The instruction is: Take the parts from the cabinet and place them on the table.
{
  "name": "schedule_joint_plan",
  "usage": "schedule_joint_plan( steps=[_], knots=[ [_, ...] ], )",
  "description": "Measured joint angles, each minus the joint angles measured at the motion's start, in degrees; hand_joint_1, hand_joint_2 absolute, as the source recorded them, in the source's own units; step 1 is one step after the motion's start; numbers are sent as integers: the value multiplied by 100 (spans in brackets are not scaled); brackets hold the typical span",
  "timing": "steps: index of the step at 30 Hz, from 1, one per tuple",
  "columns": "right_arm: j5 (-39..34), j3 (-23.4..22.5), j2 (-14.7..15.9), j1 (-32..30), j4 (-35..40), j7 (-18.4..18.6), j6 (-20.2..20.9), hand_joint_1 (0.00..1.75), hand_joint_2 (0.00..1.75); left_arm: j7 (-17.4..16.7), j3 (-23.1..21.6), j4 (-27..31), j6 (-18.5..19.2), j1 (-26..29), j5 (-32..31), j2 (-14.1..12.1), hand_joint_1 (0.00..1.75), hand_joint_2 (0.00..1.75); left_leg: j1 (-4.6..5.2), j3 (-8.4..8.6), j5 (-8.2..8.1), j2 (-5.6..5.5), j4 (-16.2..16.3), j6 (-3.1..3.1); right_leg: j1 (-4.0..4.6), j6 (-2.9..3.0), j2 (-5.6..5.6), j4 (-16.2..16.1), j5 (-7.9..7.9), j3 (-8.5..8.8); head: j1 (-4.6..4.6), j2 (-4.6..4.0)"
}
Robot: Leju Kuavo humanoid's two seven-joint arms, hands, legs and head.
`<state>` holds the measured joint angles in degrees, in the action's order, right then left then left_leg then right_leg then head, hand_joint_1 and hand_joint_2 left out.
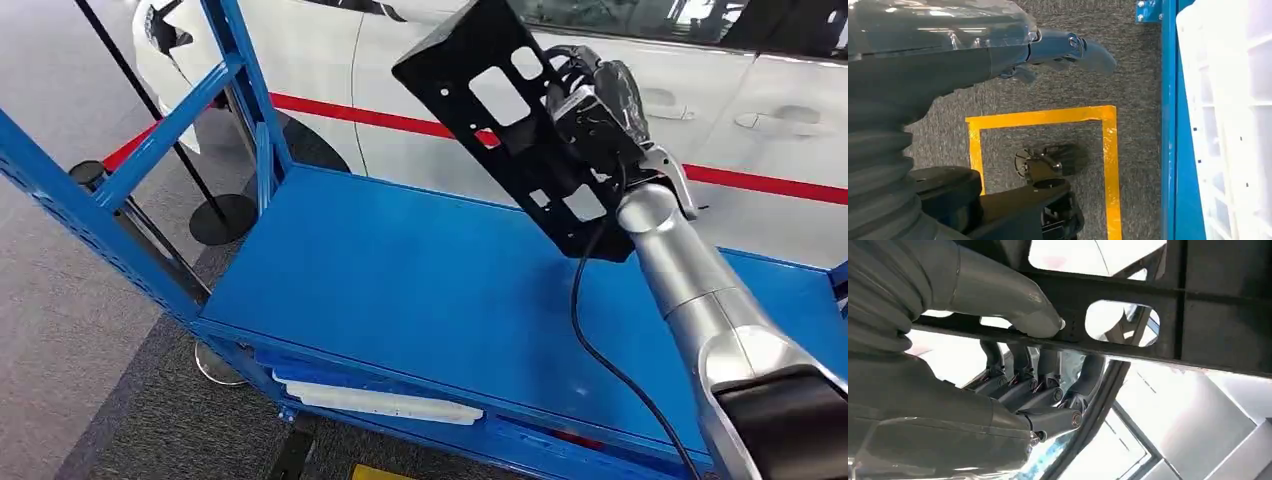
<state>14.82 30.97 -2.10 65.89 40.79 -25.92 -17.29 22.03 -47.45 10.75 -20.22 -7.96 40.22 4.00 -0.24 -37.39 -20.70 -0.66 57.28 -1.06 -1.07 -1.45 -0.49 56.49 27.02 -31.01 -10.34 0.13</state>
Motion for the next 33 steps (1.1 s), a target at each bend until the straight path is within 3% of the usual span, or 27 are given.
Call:
schedule_joint_plan(
  steps=[27, 33],
  knots=[
    [-53, 157, -81, -2, -396, -136, 129, 175, 175, 254, 22, 0, -33, 30, 129, -13, 0, 175, 0, -1, 0, -2, 0, 0, 0, 0, 2, 0, 0, 0, 0, 0],
    [-164, 181, -85, -8, -490, -326, 41, 175, 175, 345, 55, 0, 22, 39, 103, -31, 0, 175, 0, -1, 0, -2, 0, 0, -1, 0, 2, 0, 0, 0, 0, 0]
  ],
)
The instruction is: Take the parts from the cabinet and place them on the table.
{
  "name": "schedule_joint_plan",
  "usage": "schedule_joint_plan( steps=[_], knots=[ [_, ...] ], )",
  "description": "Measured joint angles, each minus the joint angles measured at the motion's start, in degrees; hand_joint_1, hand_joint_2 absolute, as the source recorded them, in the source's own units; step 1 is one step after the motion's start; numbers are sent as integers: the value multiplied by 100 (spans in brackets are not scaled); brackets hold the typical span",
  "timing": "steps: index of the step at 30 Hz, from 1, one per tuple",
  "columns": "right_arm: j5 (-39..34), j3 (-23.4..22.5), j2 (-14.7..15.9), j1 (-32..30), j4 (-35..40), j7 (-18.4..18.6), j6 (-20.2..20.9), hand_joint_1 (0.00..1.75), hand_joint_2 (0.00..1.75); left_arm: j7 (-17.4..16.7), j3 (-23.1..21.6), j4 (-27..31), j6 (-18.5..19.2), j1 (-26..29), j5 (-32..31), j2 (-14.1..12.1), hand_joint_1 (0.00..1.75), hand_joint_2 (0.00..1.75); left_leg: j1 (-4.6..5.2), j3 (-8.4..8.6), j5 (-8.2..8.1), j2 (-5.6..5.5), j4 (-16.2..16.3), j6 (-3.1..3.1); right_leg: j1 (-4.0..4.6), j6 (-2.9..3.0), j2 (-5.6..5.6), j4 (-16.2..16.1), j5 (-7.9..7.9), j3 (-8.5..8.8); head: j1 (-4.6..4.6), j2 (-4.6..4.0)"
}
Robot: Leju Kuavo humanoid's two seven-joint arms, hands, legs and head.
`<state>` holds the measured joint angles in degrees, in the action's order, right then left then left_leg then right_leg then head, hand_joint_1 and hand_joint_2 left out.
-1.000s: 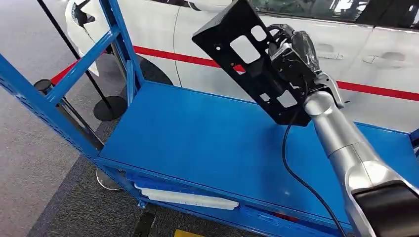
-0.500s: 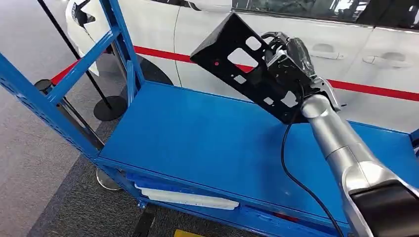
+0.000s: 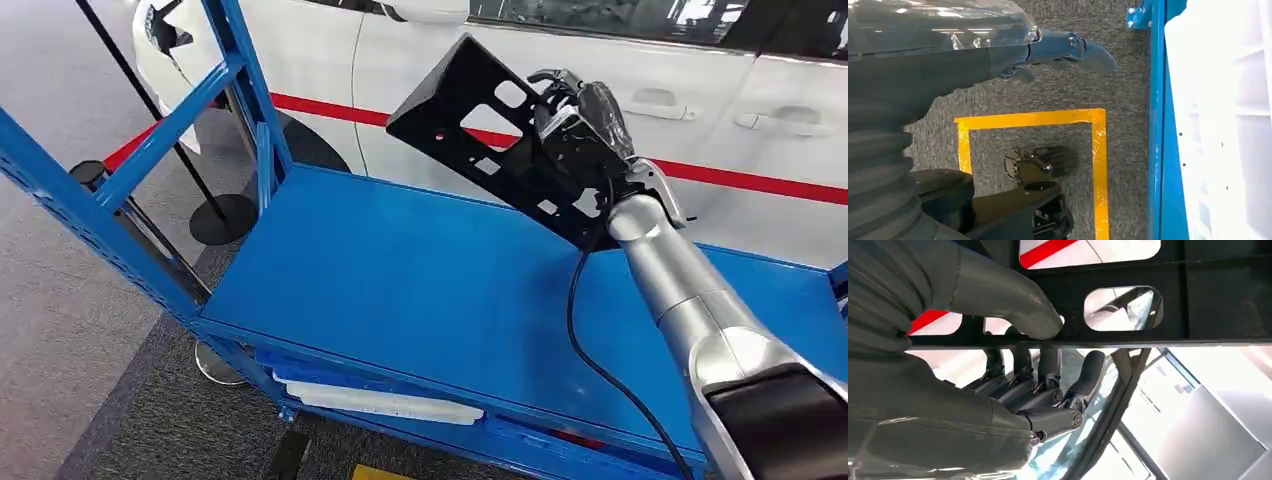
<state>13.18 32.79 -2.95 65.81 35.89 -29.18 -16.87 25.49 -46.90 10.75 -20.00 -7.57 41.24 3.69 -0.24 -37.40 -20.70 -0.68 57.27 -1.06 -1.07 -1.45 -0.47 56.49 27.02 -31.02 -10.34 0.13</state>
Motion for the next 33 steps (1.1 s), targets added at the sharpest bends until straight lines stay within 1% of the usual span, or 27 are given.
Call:
schedule_joint_plan(
  steps=[4, 9, 13, 18, 21, 23, 25, 26, 27, 28, 29, 30, 31, 32, 33],
  knots=[
    [-39, 0, 13, 17, 0, -61, -118, 175, 175, 0, 0, 0, 7, 12, -11, -22, 0, 175, 0, 0, 1, 0, 1, -1, -1, -1, -1, 0, -1, 0, 0, 0],
    [-33, 0, 24, 345, 109, 337, -135, 175, 175, -31, 0, 0, 33, 2, -24, -31, 0, 175, 0, -2, 1, 2, 0, -1, 0, -1, -2, 2, -1, -3, 0, 0],
    [110, 9, -33, 560, 173, 492, -186, 175, 175, -79, -2, 0, 37, -22, -83, -31, 0, 175, 10, -4, -3, 0, 6, 1, -1, -1, -1, -2, -1, -2, 0, 0],
    [164, 44, -105, 587, 216, 516, -229, 175, 175, -90, -2, 0, 0, -45, -131, -31, 0, 175, 26, -7, -9, -1, 14, -6, -14, -5, 1, -3, 2, -1, 0, 0],
    [168, 55, -120, 583, 219, 509, -236, 175, 175, -131, -44, 0, -83, -48, -234, -33, 0, 175, 49, -17, -27, -1, 34, -34, -24, -24, 1, -3, 6, 0, 0, 0],
    [171, 57, -131, 584, 219, 507, -236, 175, 175, -133, -55, 0, -92, -50, -238, -33, 0, 175, 58, -27, -44, -1, 53, -58, -32, -46, 1, -5, 14, 1, 0, 0],
    [171, 57, -138, 584, 232, 507, -236, 175, 175, -133, -61, 0, -98, -56, -251, -35, 0, 175, 64, -29, -60, 0, 58, -87, -38, -88, 0, -28, 17, 12, 0, 0],
    [171, 57, -140, 582, 262, 507, -238, 175, 175, -133, -63, 0, -98, -57, -275, -33, 0, 175, -9, 13, -31, 5, -12, -126, -36, -112, 3, 11, 55, 15, 0, 0],
    [173, 57, -138, 588, 269, 503, -242, 175, 175, -133, -63, 0, -101, -59, -297, -33, 0, 175, -1, 35, -34, 14, -28, -146, -47, -103, 17, 165, 150, -36, 2, 0],
    [173, 57, -138, 606, 269, 505, -249, 175, 175, -133, -63, 0, -101, -69, -313, -35, 0, 175, 1, 40, -38, 25, -29, -179, -37, -91, 16, 512, 375, -210, 0, 0],
    [173, 57, -140, 604, 269, 503, -256, 175, 175, -133, -66, 0, -101, -73, -313, -35, 0, 175, 12, 41, -41, 26, -27, -183, -33, -89, 16, 1020, 626, -470, 0, 0],
    [173, 57, -142, 588, 269, 503, -256, 175, 175, -133, -72, 0, -101, -77, -313, -33, 0, 175, 22, 39, -49, 27, -25, -193, -30, -89, 17, 1510, 823, -736, 0, 0],
    [173, 57, -142, 563, 267, 505, -256, 175, 175, -133, -77, 0, -101, -75, -310, -33, 0, 175, 28, 38, -52, 26, -18, -194, -29, -85, 17, 1848, 892, -927, 0, 0],
    [173, 57, -140, 539, 264, 505, -256, 175, 175, -133, -77, 0, -101, -67, -308, -33, 0, 175, 32, 39, -38, 25, -4, -186, -27, -74, 17, 1933, 827, -1002, 0, -2],
    [173, 57, -140, 529, 264, 505, -256, 175, 175, -140, -79, 0, -101, -67, -306, -35, 0, 175, 34, 37, -43, 17, 19, -180, -26, -56, 17, 1738, 616, -948, 0, 0]
  ],
)
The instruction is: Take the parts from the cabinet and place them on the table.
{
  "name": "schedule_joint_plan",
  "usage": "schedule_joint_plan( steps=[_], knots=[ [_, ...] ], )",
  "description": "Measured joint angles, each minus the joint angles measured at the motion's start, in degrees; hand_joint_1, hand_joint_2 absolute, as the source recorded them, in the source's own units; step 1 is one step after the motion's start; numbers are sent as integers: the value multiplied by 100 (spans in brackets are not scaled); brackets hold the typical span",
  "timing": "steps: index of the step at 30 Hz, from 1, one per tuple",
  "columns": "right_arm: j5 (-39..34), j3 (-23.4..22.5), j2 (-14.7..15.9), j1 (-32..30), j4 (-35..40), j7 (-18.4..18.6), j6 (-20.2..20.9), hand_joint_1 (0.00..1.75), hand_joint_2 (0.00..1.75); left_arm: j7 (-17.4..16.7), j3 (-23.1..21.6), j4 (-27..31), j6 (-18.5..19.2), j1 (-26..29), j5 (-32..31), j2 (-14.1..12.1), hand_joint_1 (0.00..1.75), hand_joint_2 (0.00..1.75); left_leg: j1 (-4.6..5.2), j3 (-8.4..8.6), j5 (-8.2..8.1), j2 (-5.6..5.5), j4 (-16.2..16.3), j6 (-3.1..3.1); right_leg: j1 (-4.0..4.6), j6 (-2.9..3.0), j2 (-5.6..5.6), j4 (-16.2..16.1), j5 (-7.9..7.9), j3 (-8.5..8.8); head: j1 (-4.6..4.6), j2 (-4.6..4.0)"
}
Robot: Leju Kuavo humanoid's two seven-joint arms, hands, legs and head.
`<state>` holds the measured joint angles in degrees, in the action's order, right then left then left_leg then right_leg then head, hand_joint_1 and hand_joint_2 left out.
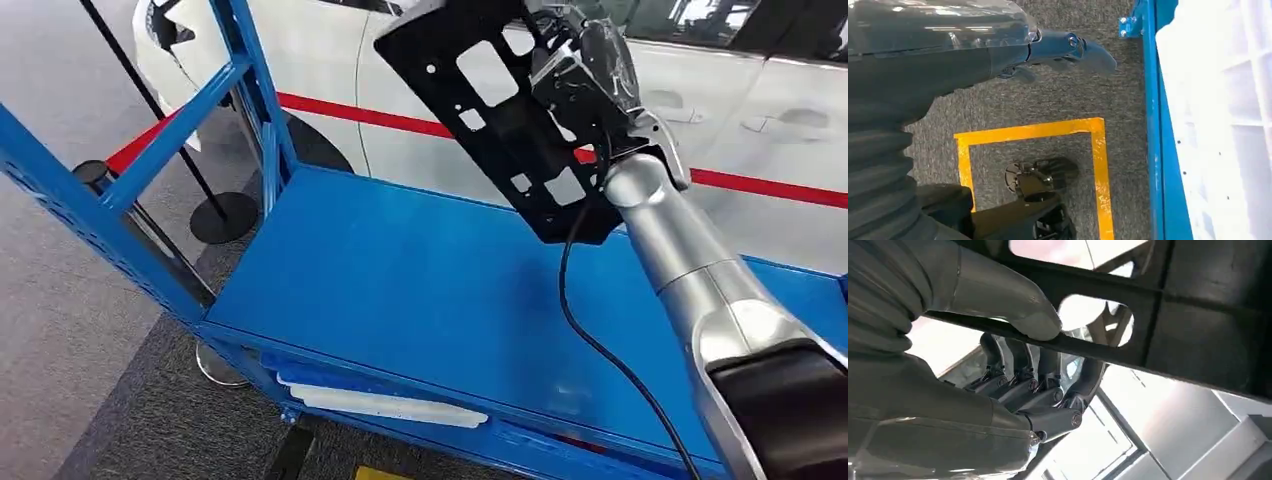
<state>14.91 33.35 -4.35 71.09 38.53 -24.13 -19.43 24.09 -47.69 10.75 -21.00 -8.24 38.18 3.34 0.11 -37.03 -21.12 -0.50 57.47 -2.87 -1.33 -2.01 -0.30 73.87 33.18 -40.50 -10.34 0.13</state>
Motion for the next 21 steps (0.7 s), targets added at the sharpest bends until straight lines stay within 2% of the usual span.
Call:
schedule_joint_plan(
  steps=[2, 3, 4, 6, 7, 8, 9, 10, 12, 13, 14, 15, 16, 17, 18, 19, 20, 21],
  knots=[
    [13, 0, 0, 8, 4, 9, 0, 175, 175, -7, -2, 0, -7, -2, -11, 2, 0, 175, 8, -6, -28, -21, 55, 33, 7, 63, 0, -954, -577, 419, 0, 0],
    [31, 0, -2, 11, 20, 11, 0, 175, 175, -9, -7, 0, -11, -2, -11, 2, 0, 175, 9, -20, -48, -25, 86, 60, 22, 108, 0, -1450, -719, 634, 0, 0],
    [39, 0, -2, 10, 31, 11, 0, 175, 175, -24, -7, 0, -11, -7, -11, 2, 0, 175, 38, -48, -49, -27, 95, 98, 72, 105, 1, -1468, -707, 676, 0, 0],
    [57, 2, -17, 4, 46, 31, 7, 175, 175, -70, -11, 0, -9, -6, -20, 2, 0, 175, 14, -42, -20, -21, 99, 155, 96, 130, -5, -1497, -735, 635, 0, 0],
    [57, 2, -17, 1, 48, 42, 15, 175, 175, -81, -13, 0, -7, -1, -22, 4, 0, 175, 2, -45, 10, -21, 72, 201, 107, 154, -7, -1488, -750, 624, 0, 0],
    [61, 2, -17, -7, 48, 50, 33, 175, 175, -85, -17, 0, -7, 3, -22, 4, 0, 175, 38, -55, 28, -37, 68, 241, 51, 220, 0, -1561, -804, 616, 0, 0],
    [63, 2, -22, -3, 48, 52, 42, 175, 175, -87, -17, -2, -9, 7, -22, -4, 0, 175, 6, -102, -113, -31, 147, 268, 37, 257, 40, -1592, -852, 615, 0, 0],
    [63, 2, -37, 2, 50, 55, 50, 175, 175, -83, -17, -2, -15, 8, -22, -7, 0, 175, 4, -187, -385, -15, 412, 297, 27, 313, 41, -1600, -889, 584, -2, 0],
    [70, 2, -37, -5, 52, 68, 100, 175, 175, -74, -17, 0, -17, 12, -22, -7, 0, 175, -44, -465, -948, -1, 1307, 358, 35, 328, 42, -1596, -943, 506, 0, 0],
    [74, 2, -37, -15, 52, 81, 112, 175, 175, -74, -17, -2, -20, 15, -22, -9, 0, 175, -56, -582, -1137, 5, 1712, 383, 37, 325, 43, -1588, -975, 458, -2, 0],
    [77, 2, -37, -31, 50, 96, 125, 175, 175, -74, -17, -2, -24, 20, -24, -9, 0, 175, -69, -599, -1182, 7, 1920, 406, 36, 316, 43, -1575, -1012, 402, -2, -2],
    [79, 2, -37, -48, 50, 98, 129, 175, 175, -74, -17, -2, -26, 22, -26, -9, 0, 175, -83, -464, -1086, 10, 1793, 420, 33, 305, 43, -1561, -1044, 348, 0, 0],
    [79, 2, -37, -58, 50, 96, 129, 175, 175, -74, -17, -2, -28, 20, -28, -11, 0, 175, -92, -209, -909, 13, 1441, 425, 29, 291, 42, -1543, -1069, 302, 0, 0],
    [79, 0, -37, -55, 52, 94, 127, 175, 175, -74, -17, -2, -33, 15, -28, -15, 0, 175, -96, 126, -721, 15, 925, 421, 22, 272, 41, -1518, -1088, 261, 0, 0],
    [90, 0, -37, -55, 61, 87, 125, 175, 175, -76, -17, -2, -35, 7, -31, -18, 0, 175, -98, 508, -600, 15, 362, 409, 18, 246, 41, -1492, -1106, 236, -2, 0],
    [94, -2, -35, -55, 79, 77, 122, 175, 175, -83, -20, -2, -35, -8, -39, -20, 0, 175, -87, 668, -782, 8, 71, 370, 26, 207, 42, -1492, -1135, 208, -2, 0],
    [96, -9, -33, -63, 81, 70, 120, 175, 175, -83, -20, -2, -35, -4, -48, -22, 0, 175, -32, 619, -638, -5, 125, 325, 27, 167, 42, -1497, -1175, 204, 0, 0],
    [103, -7, -37, -64, 83, 48, 120, 175, 175, -85, -22, -2, -35, 1, -72, -22, 0, 175, -32, 597, -639, -3, 111, 312, 23, 133, 39, -1494, -1210, 198, 0, 0]
  ],
)
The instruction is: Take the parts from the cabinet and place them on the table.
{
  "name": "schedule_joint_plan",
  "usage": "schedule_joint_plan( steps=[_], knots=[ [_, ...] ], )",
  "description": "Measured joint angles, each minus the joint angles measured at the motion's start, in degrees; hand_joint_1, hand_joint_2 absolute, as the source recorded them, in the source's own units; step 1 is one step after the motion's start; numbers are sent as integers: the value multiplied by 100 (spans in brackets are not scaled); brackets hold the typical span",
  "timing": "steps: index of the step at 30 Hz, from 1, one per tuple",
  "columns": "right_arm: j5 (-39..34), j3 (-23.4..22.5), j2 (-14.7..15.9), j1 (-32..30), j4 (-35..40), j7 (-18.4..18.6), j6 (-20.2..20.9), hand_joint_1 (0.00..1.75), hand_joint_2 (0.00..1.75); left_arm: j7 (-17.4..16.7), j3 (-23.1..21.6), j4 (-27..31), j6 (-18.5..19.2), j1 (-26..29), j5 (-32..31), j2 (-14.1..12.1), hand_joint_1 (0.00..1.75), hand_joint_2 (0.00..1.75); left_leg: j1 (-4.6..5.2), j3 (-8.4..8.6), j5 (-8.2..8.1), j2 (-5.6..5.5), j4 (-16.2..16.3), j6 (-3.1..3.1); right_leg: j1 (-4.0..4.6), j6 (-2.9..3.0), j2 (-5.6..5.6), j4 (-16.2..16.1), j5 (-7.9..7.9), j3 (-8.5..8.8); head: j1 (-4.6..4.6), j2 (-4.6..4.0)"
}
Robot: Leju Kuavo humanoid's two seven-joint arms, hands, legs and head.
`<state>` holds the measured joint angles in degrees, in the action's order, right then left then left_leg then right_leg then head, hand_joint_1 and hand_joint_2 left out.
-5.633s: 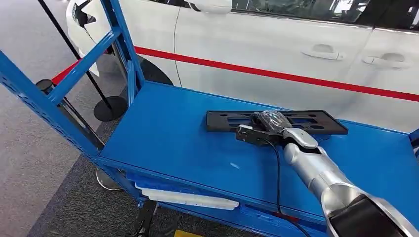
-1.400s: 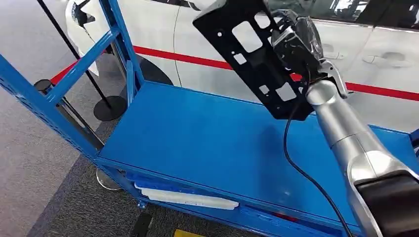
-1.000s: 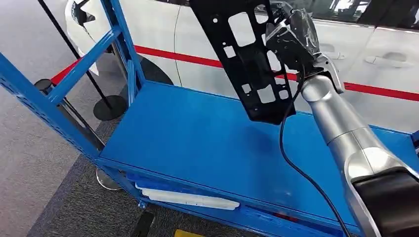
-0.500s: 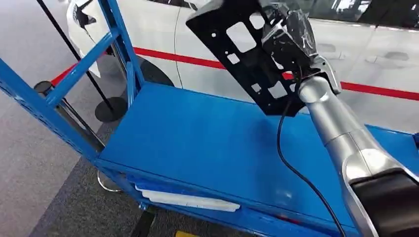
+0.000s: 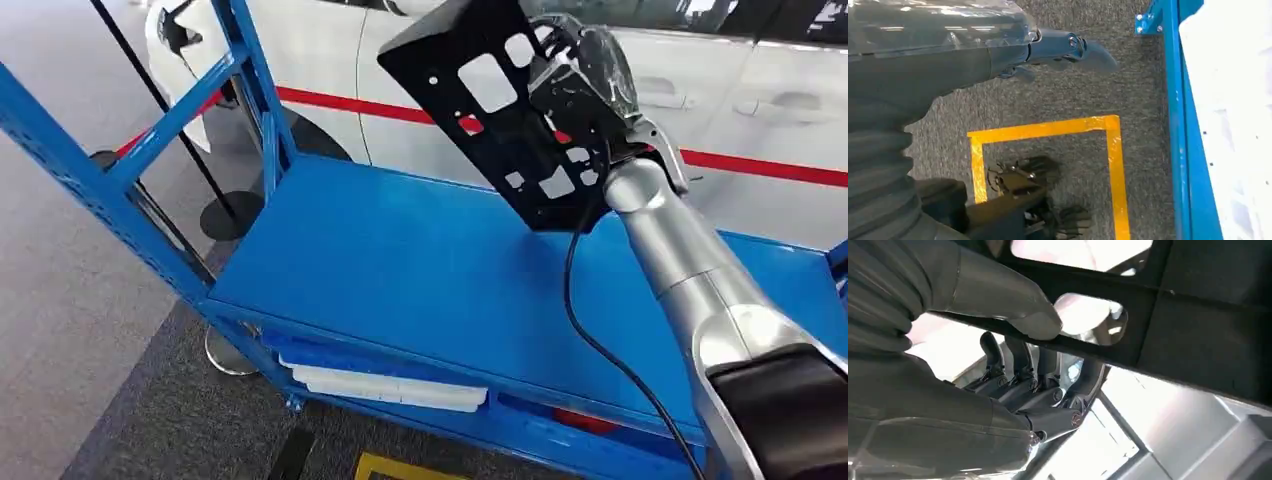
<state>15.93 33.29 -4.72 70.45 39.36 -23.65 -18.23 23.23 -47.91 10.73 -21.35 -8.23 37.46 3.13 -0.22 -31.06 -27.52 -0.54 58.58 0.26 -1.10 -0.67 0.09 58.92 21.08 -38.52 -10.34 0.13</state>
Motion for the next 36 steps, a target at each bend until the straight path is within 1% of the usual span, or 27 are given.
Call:
schedule_joint_plan(
  steps=[2, 3, 4, 6, 7, 8, 9, 10, 12, 13, 14, 17, 18, 19, 20, 22, 23, 24, 25, 26, 27, 29, 32, 33, 34, 35, 36],
  knots=[
    [7, -2, 2, -23, 2, -13, -7, 175, 175, 0, -9, 0, 2, 3, -30, -13, 0, 175, 10, -40, 64, 2, -1, -77, 7, -72, -9, -35, -81, -9, 0, 0],
    [7, -15, 35, -51, 2, -20, -15, 175, 175, 9, -18, 0, 2, 9, -33, -11, 0, 175, -69, -51, 146, 24, -54, -146, 5, -55, -3, 146, 56, -95, 0, -2],
    [13, -22, 46, -71, 26, -35, -28, 175, 175, 11, -37, 0, 2, 11, -33, -20, 0, 175, -44, -115, 198, 35, -73, -187, 47, -75, -14, 426, 329, -172, 17, -2],
    [26, -26, 46, -96, 61, -35, -33, 175, 175, 11, -57, 0, 4, 7, -39, -20, 0, 175, -20, -271, 315, 45, -59, -236, 43, -96, -20, 1195, 974, -367, 18, 0],
    [35, -28, 46, -119, 77, -30, -33, 175, 175, 11, -72, 0, 2, 7, -39, -20, 0, 175, -9, -348, 368, 47, -51, -242, 40, -103, -18, 1546, 1195, -443, 20, 0],
    [55, -33, 46, -151, 105, 0, -33, 175, 175, 9, -83, 0, 0, 7, -39, -22, 0, 175, -8, -431, 418, 48, -35, -241, 38, -105, -17, 1789, 1278, -463, 18, 0],
    [59, -42, 46, -182, 111, 15, -33, 175, 175, 7, -85, 0, -9, 10, -39, -24, 0, 175, -7, -515, 466, 47, -19, -237, 35, -103, -15, 1815, 1188, -389, 20, 0],
    [61, -55, 46, -190, 140, 22, -33, 175, 175, 7, -87, 0, -15, 14, -37, -24, 0, 175, -7, -593, 511, 46, 3, -224, 34, -92, -15, 1611, 988, -199, 20, 0],
    [79, -57, 39, -182, 220, 68, -31, 175, 175, 7, -90, 0, -26, 14, -33, -24, 0, 175, -4, -711, 591, 41, 45, -189, 39, -44, -15, 694, 655, 450, 20, 0],
    [94, -59, 39, -180, 262, 87, -31, 175, 175, 11, -90, 0, -26, 14, -33, -24, 0, 175, 4, -754, 623, 39, 56, -162, 54, -10, -17, 238, 806, 728, 20, 0],
    [107, -61, 20, -185, 301, 96, -28, 175, 175, 13, -90, 0, -28, 12, -33, -24, 0, 175, 19, -778, 663, 33, 65, -129, 91, 4, -24, -17, 874, 840, 15, 0],
    [127, -94, 17, -193, 334, 153, -22, 175, 175, 24, -94, 0, -28, 31, -33, -24, 0, 175, 10, -804, 848, 25, -30, -35, 114, 90, -21, -3, 731, 744, 17, 0],
    [140, -96, 15, -202, 337, 168, -20, 175, 175, 22, -94, -2, -28, 43, -35, -33, 0, 175, 12, -862, 837, 12, -22, -7, 34, 148, 8, -75, 627, 708, 15, 0],
    [149, -96, 0, -204, 352, 190, 0, 175, 175, 24, -96, -2, -28, 56, -37, -35, 0, 175, 12, -932, 594, 18, 93, 29, 33, 190, 14, -87, 555, 637, 15, -2],
    [151, -96, -4, -201, 369, 197, 4, 175, 175, 24, -96, -2, -28, 60, -39, -35, 0, 175, 0, -1016, 248, 18, 385, 53, 35, 224, 14, -88, 488, 558, 15, -2],
    [157, -98, -4, -202, 389, 199, 13, 175, 175, 24, -96, -2, -26, 53, -39, -37, 0, 175, -30, -1212, -367, 22, 1281, 109, 45, 227, 14, -80, 364, 394, 13, 0],
    [160, -98, -4, -208, 389, 199, 13, 175, 175, 24, -96, -2, -26, 53, -39, -37, 0, 175, -33, -1259, -460, 22, 1659, 127, 46, 218, 14, -67, 302, 310, 13, 0],
    [157, -98, -4, -220, 389, 201, 13, 175, 175, 24, -96, -2, -26, 55, -39, -37, 0, 175, -38, -1216, -361, 22, 1810, 137, 45, 209, 16, -50, 245, 224, 13, -2],
    [160, -98, -4, -227, 389, 203, 15, 175, 175, 24, -98, -2, -26, 55, -39, -37, 0, 175, -44, -1068, -168, 22, 1718, 140, 44, 199, 17, -31, 194, 139, 13, 0],
    [160, -98, -4, -227, 393, 203, 17, 175, 175, 24, -96, -2, -26, 53, -39, -37, 0, 175, -46, -819, 31, 22, 1421, 134, 43, 186, 17, -10, 146, 60, 13, -2],
    [157, -101, -4, -226, 396, 203, 20, 175, 175, 24, -98, -2, -26, 49, -39, -37, 0, 175, -46, -435, 159, 22, 912, 109, 43, 166, 15, 7, 97, -8, 13, 0],
    [160, -107, 2, -226, 415, 203, 28, 175, 175, 24, -98, -2, -26, 29, -39, -39, 0, 175, -2, 190, -175, 12, -39, 37, 66, 104, 15, 25, 5, -79, 13, 0],
    [160, -109, -7, -228, 417, 203, 48, 175, 175, 17, -98, -2, -26, 33, -30, -39, 0, 175, 28, 76, -63, 5, -17, -64, 43, 4, 17, -49, -172, -83, 15, 0],
    [160, -109, 0, -235, 409, 204, 63, 175, 175, 18, -98, -2, -28, 45, -30, -39, 0, 175, -21, 18, 35, 18, -97, -117, 82, -44, 3, -73, -216, -100, 15, 0],
    [160, -111, 7, -227, 398, 199, 70, 175, 175, 24, -98, -2, -33, 42, -28, -39, 0, 175, -33, 2, 121, 55, -109, -150, 36, -54, -26, 7, -29, -175, 13, 0],
    [160, -111, 7, -214, 389, 197, 83, 175, 175, 35, -98, -2, -39, 39, -24, -42, 0, 175, -33, -93, 194, 62, -113, -207, 37, -74, -20, 266, 338, -263, 18, -2],
    [160, -114, 7, -212, 389, 186, 83, 175, 175, 48, -98, -2, -42, 42, -24, -39, 0, 175, -30, -188, 268, 64, -110, -216, 34, -92, -18, 688, 720, -382, 17, 0]
  ],
)
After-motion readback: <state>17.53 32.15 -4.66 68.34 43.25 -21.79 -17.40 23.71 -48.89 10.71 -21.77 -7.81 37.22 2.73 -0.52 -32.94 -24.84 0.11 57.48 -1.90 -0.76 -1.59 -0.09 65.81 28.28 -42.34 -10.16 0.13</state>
